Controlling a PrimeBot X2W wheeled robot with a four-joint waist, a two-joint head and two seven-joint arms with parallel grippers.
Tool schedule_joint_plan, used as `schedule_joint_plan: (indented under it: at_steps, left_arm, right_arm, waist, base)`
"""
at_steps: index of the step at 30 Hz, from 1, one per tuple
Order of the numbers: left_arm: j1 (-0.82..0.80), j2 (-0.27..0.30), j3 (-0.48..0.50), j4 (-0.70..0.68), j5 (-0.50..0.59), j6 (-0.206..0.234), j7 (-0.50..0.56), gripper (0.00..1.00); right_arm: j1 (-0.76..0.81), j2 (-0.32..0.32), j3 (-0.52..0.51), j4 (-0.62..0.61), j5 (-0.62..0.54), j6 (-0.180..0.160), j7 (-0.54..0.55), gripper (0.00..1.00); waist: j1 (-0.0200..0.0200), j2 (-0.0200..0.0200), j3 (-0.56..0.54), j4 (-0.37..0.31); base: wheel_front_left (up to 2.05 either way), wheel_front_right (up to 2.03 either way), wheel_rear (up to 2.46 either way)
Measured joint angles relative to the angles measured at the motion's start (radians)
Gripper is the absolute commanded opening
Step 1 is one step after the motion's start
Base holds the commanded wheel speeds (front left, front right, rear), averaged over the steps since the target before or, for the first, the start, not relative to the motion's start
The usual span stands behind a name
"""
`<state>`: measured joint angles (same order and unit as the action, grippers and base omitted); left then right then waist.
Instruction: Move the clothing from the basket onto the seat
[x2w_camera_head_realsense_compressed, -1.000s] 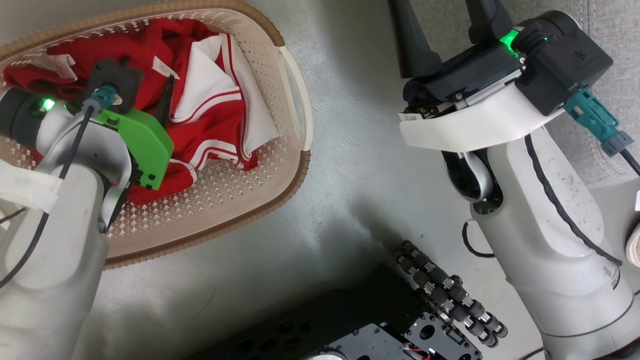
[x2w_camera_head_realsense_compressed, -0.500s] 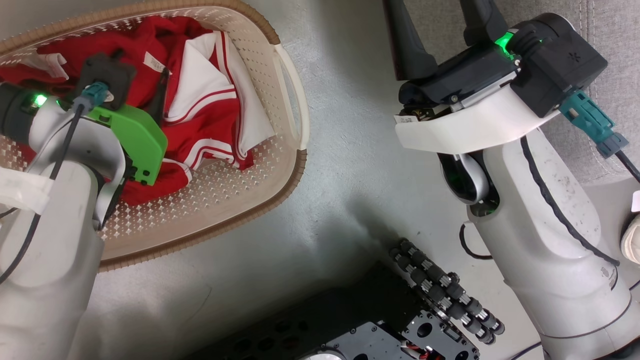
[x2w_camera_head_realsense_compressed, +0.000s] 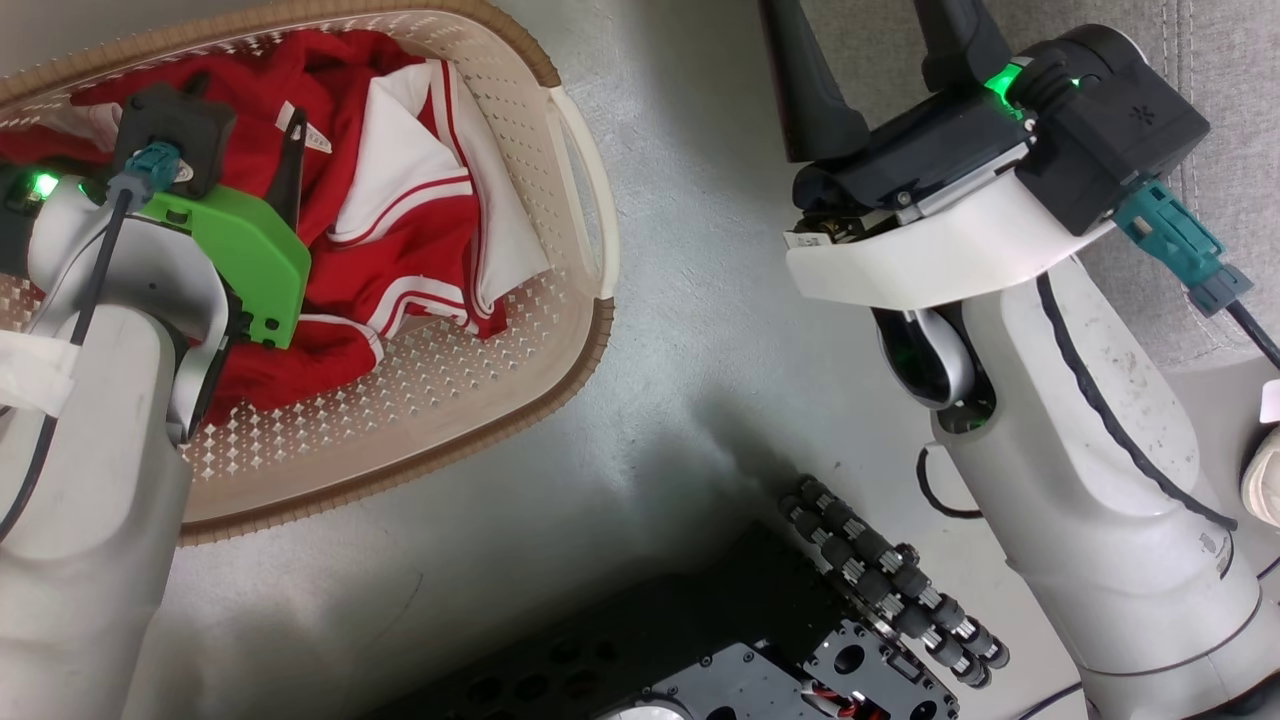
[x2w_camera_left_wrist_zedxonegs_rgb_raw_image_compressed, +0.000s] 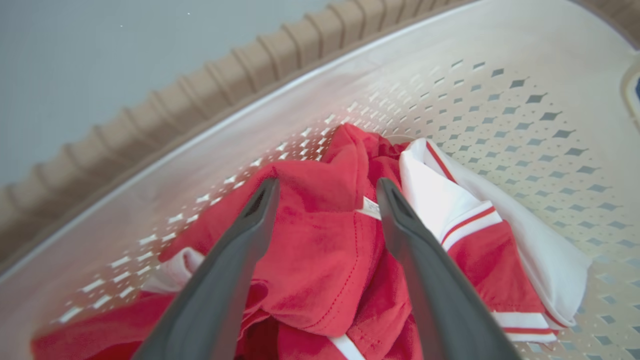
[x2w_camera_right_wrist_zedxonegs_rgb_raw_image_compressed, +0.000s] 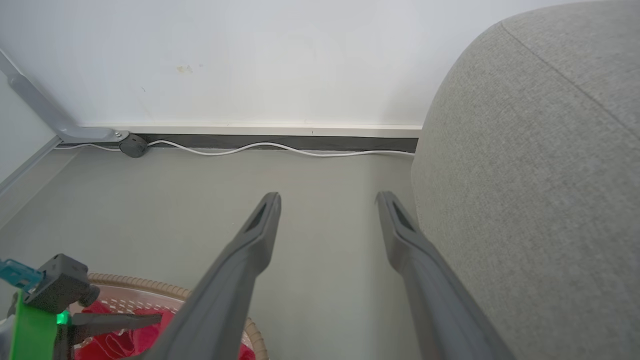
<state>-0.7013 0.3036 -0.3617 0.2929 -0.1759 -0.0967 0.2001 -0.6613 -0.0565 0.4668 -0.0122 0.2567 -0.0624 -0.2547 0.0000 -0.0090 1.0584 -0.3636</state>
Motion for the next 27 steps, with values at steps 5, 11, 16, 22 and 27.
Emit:
schedule_joint_plan:
  at_steps: [5, 11, 16, 22, 27]
  left_arm:
    - [0.000, -0.002, -0.001, 0.016, 0.000, 0.000, 0.000, 1.00]
    - [-0.001, -0.005, 0.001, 0.031, 0.000, 0.011, 0.000, 0.71]
    - [-0.002, -0.005, 0.005, 0.053, 0.000, 0.024, 0.000, 0.49]
    - [-0.015, -0.010, 0.005, 0.068, 0.000, 0.028, 0.000, 0.00]
    - [-0.017, -0.027, 0.003, 0.095, -0.006, 0.028, -0.035, 0.00]
  right_arm:
    - [-0.003, 0.000, 0.000, 0.001, 0.000, 0.000, 0.000, 1.00]
    - [-0.003, 0.000, 0.000, 0.001, 0.000, 0.000, 0.000, 1.00]
    - [-0.003, 0.000, -0.001, 0.002, 0.000, 0.000, 0.000, 1.00]
    - [-0.003, 0.000, -0.004, 0.003, 0.000, 0.000, 0.000, 1.00]
    - [-0.003, 0.000, -0.014, 0.021, -0.002, 0.000, 0.000, 1.00]
  waist:
    - [0.0000, 0.0000, 0.002, 0.000]
    - [0.0000, 0.0000, 0.004, 0.000]
    - [0.0000, 0.0000, 0.006, 0.001]
    - [0.0000, 0.0000, 0.007, 0.004]
    - [0.0000, 0.0000, -0.006, 0.007]
  base:
    - [0.00, 0.00, 0.00]
    - [0.00, 0.00, 0.00]
    - [0.00, 0.00, 0.00]
    - [0.00, 0.00, 0.00]
    - [0.00, 0.00, 0.00]
